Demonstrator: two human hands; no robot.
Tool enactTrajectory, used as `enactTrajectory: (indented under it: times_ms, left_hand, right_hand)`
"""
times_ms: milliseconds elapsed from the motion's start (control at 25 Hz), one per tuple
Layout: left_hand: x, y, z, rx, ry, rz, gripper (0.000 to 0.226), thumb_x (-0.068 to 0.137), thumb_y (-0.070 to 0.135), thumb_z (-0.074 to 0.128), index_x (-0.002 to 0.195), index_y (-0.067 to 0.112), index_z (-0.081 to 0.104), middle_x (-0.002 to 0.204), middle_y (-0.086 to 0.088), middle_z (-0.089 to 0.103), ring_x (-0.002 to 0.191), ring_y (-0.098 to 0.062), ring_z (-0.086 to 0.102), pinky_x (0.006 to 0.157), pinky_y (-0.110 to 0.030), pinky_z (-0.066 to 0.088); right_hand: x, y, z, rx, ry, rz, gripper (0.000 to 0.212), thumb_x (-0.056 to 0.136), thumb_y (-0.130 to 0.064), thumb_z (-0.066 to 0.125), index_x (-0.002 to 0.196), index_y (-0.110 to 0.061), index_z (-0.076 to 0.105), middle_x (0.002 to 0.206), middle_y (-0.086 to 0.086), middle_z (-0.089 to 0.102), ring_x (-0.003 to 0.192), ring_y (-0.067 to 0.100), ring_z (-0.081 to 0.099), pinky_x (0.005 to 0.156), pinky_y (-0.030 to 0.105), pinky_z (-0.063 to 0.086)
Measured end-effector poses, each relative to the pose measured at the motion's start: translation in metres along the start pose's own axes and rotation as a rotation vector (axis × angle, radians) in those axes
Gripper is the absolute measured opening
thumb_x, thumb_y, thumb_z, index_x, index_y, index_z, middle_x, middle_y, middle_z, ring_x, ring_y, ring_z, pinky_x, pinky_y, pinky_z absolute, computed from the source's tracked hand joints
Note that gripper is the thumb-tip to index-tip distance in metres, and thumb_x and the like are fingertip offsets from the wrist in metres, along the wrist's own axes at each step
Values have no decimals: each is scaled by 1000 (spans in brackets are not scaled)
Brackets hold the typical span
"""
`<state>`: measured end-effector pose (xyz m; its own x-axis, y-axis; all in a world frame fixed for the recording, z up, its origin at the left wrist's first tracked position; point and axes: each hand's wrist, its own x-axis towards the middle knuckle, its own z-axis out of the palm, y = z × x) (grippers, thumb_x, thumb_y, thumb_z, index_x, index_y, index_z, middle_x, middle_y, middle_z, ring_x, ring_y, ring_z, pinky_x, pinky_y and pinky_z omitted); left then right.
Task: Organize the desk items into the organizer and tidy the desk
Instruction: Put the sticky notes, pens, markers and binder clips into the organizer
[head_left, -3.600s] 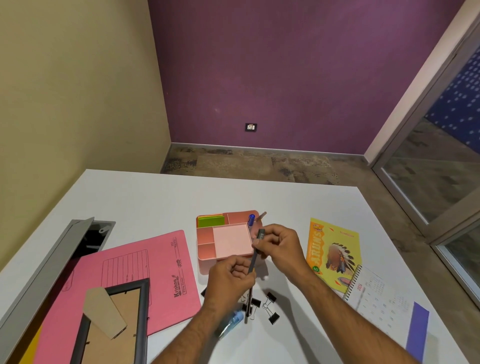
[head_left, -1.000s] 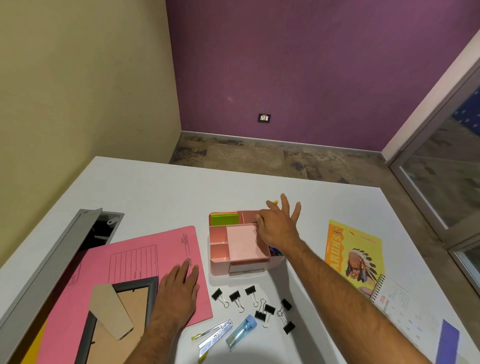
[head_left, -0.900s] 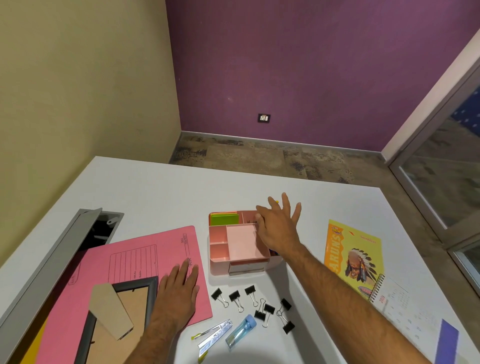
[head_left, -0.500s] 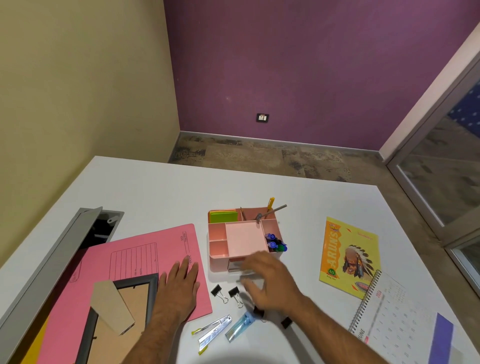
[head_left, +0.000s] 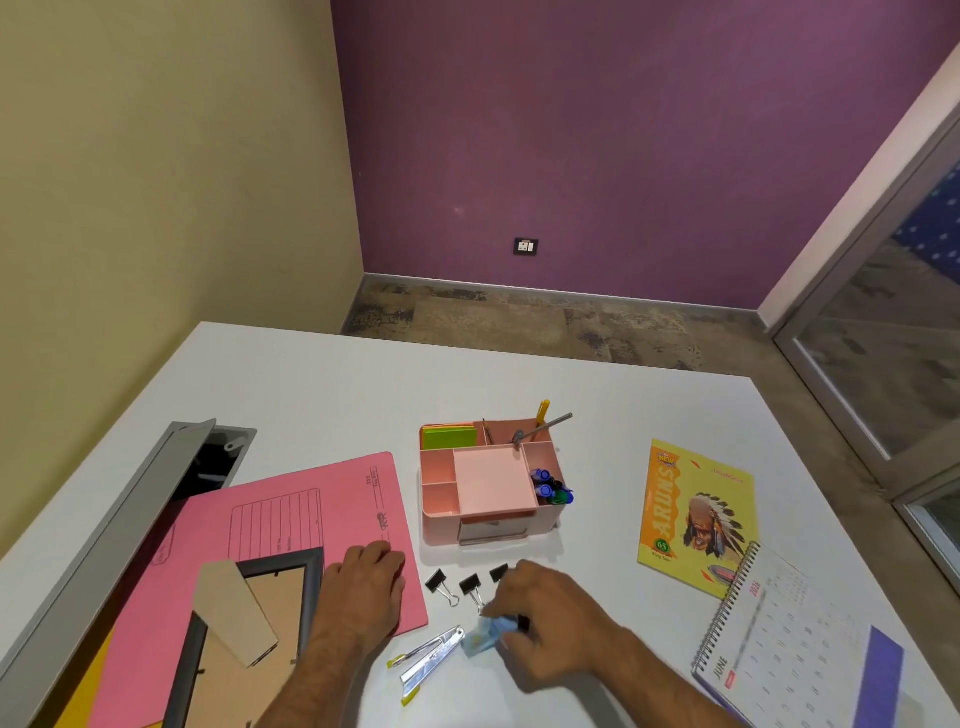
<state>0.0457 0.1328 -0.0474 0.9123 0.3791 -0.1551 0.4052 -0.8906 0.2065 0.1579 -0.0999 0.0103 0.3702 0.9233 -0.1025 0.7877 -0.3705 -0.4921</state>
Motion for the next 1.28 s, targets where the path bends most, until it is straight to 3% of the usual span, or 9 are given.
enactTrajectory:
  times_ms: [160, 320, 440, 560, 720, 960, 1120, 1200, 1280]
  left_hand:
    - [-6, 2, -3, -144, -3, 146, 25, 91, 52, 46, 99, 33, 61, 103, 12, 61, 95, -8, 50, 89, -32, 44]
    - [-13, 15, -11, -238, -121, 252, 46, 75, 76, 48, 84, 32, 57, 80, 15, 55, 79, -6, 48, 73, -26, 42]
    - [-18, 25, -16, -234, -185, 298, 55, 64, 82, 54, 83, 30, 58, 78, 13, 56, 78, -6, 47, 66, -26, 38]
    - [-22, 32, -18, -176, -248, 337, 49, 64, 76, 56, 78, 29, 52, 79, 11, 51, 80, -12, 48, 60, -27, 32]
    - [-24, 36, -15, -151, -258, 303, 32, 71, 59, 53, 76, 28, 46, 78, 9, 47, 81, -16, 50, 58, -30, 28]
    - [-18, 41, -17, -229, -217, 189, 31, 70, 48, 54, 77, 19, 62, 70, 7, 56, 67, -14, 53, 53, -25, 33]
    - [-15, 42, -14, -618, -211, -15, 21, 65, 34, 66, 66, 13, 64, 58, 6, 58, 53, -4, 47, 51, -19, 38]
    - [-16, 51, -19, -926, -212, -127, 6, 63, 18, 70, 61, 16, 65, 52, 10, 51, 52, -8, 44, 55, -21, 38]
    - [-14, 61, -28, -1180, -157, -220, 11, 68, 5, 72, 67, 15, 69, 50, 6, 50, 49, -16, 45, 53, -26, 40]
  right_hand:
    - [27, -17, -51, 255, 330, 76, 24, 79, -31, 67, 100, -23, 65, 87, -12, 66, 75, 4, 60, 67, 22, 54]
    - [72, -24, -81, 210, 577, 128, 22, 82, -34, 70, 100, -22, 67, 92, -9, 69, 72, 7, 63, 67, 23, 57]
    - [100, -24, -82, 85, 484, 163, 25, 87, -34, 67, 110, -22, 67, 106, -4, 70, 86, 9, 64, 80, 30, 57]
    - [120, -26, -72, -26, 347, 200, 25, 90, -25, 66, 114, -18, 64, 112, 3, 69, 98, 20, 63, 89, 34, 54]
    - [136, -28, -59, -135, 233, 236, 27, 85, -11, 69, 111, -16, 62, 111, 7, 68, 99, 26, 64, 85, 35, 55]
    - [142, -18, -45, -171, 191, 261, 32, 84, -7, 68, 114, -15, 63, 111, 11, 68, 98, 28, 63, 84, 35, 53]
    - [141, -7, -37, -100, 231, 329, 31, 87, -13, 65, 116, -23, 63, 110, 5, 70, 99, 24, 64, 84, 33, 54]
    - [134, -8, -38, -49, 251, 343, 34, 90, -19, 62, 123, -26, 61, 114, 3, 70, 103, 24, 62, 86, 35, 52]
    - [119, -16, -40, 46, 275, 355, 37, 92, -25, 59, 129, -26, 58, 119, 1, 67, 105, 22, 60, 90, 34, 49]
